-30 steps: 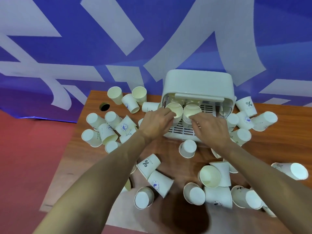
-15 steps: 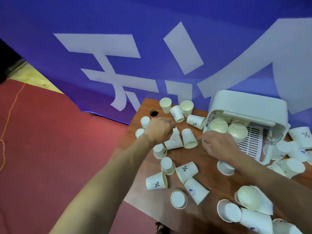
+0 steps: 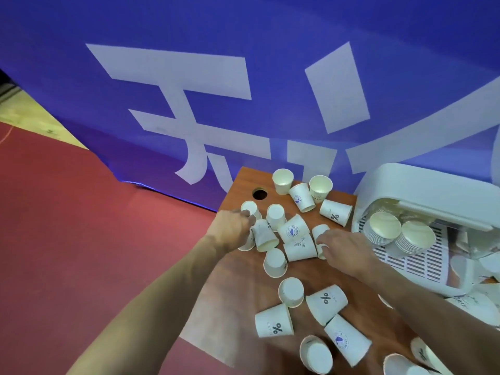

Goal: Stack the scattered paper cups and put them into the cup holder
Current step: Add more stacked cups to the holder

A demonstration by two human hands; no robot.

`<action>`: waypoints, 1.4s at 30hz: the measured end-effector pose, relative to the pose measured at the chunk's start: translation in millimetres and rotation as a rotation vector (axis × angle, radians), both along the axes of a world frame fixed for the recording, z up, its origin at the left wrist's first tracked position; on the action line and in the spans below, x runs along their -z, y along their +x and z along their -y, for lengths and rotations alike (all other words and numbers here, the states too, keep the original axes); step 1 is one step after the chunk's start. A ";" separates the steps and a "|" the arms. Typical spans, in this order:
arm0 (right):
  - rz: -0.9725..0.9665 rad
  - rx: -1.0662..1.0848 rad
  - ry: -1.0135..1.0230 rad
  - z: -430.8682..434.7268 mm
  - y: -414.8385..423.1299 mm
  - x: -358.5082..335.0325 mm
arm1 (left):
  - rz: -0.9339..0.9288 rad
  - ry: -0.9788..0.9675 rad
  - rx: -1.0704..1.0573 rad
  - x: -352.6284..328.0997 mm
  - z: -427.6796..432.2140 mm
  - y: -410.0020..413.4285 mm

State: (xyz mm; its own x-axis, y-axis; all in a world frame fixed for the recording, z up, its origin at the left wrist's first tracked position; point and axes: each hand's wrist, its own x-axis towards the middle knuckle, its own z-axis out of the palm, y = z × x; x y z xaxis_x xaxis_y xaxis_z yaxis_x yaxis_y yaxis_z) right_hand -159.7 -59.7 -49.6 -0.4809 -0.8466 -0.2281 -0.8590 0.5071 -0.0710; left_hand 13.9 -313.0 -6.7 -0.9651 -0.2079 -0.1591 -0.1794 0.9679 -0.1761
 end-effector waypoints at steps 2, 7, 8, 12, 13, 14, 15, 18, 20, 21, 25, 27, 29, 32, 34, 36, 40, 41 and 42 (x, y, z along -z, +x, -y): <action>-0.015 -0.006 0.027 6.2 -0.5 2.3 | 0.031 -0.025 0.086 3.4 0.7 -5.0; 0.014 0.055 0.049 21.9 -1.9 6.0 | 0.159 -0.087 0.340 16.6 -5.2 -26.5; 0.031 0.081 0.038 26.8 -3.6 7.8 | 0.203 -0.091 0.437 20.5 -6.5 -31.6; 0.154 0.208 0.013 48.8 -8.4 19.3 | 0.311 -0.129 0.824 38.0 -7.7 -44.3; 0.170 0.223 0.009 54.9 -8.8 23.9 | 0.300 -0.134 0.866 43.4 -4.9 -46.6; 0.170 0.230 0.005 60.9 -8.9 29.2 | 0.287 -0.144 0.888 48.6 -1.0 -49.5; 0.164 0.234 0.008 66.2 -8.4 33.3 | 0.270 -0.153 0.900 52.5 2.9 -52.2; 0.137 0.245 0.035 78.1 -6.4 41.6 | 0.244 -0.126 0.884 61.8 13.7 -58.7; 0.125 0.267 0.028 82.7 -5.5 47.4 | 0.252 -0.098 0.863 66.8 19.7 -60.1; 0.129 0.282 0.020 84.8 -5.3 49.4 | 0.261 -0.092 0.861 68.3 22.5 -61.2; 0.168 0.362 -0.008 89.4 -6.0 57.3 | 0.319 -0.134 0.928 66.6 26.5 -64.3; 0.166 0.392 -0.015 91.0 -8.7 58.0 | 0.331 -0.192 0.995 66.7 24.5 -68.1; 0.171 0.415 -0.038 92.1 -10.2 58.1 | 0.350 -0.206 1.035 73.7 22.1 -73.4; 0.216 0.460 -0.109 89.6 -9.4 56.0 | 0.348 -0.196 1.009 76.5 19.6 -79.4; 0.249 0.498 -0.162 86.4 -9.6 52.7 | 0.328 -0.215 1.007 70.9 20.0 -80.4; 0.276 0.542 -0.209 81.9 -11.8 46.8 | 0.322 -0.235 0.999 63.2 19.9 -83.4; 0.304 0.614 -0.276 71.3 -18.0 34.7 | 0.309 -0.210 0.941 46.0 13.7 -94.0; 0.295 0.616 -0.282 68.9 -19.1 32.1 | 0.298 -0.204 0.931 42.3 11.5 -96.5; 0.277 0.613 -0.288 66.0 -19.7 29.6 | 0.281 -0.202 0.917 38.9 9.0 -98.7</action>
State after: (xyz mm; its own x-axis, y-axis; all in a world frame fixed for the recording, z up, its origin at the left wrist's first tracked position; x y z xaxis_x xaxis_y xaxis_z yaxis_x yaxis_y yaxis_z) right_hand -179.3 -125.7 -79.2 -0.8447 -0.4882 -0.2193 -0.3578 0.8199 -0.4470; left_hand -84.8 -322.0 -45.6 -0.6984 0.5550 -0.4519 0.7009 0.6579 -0.2753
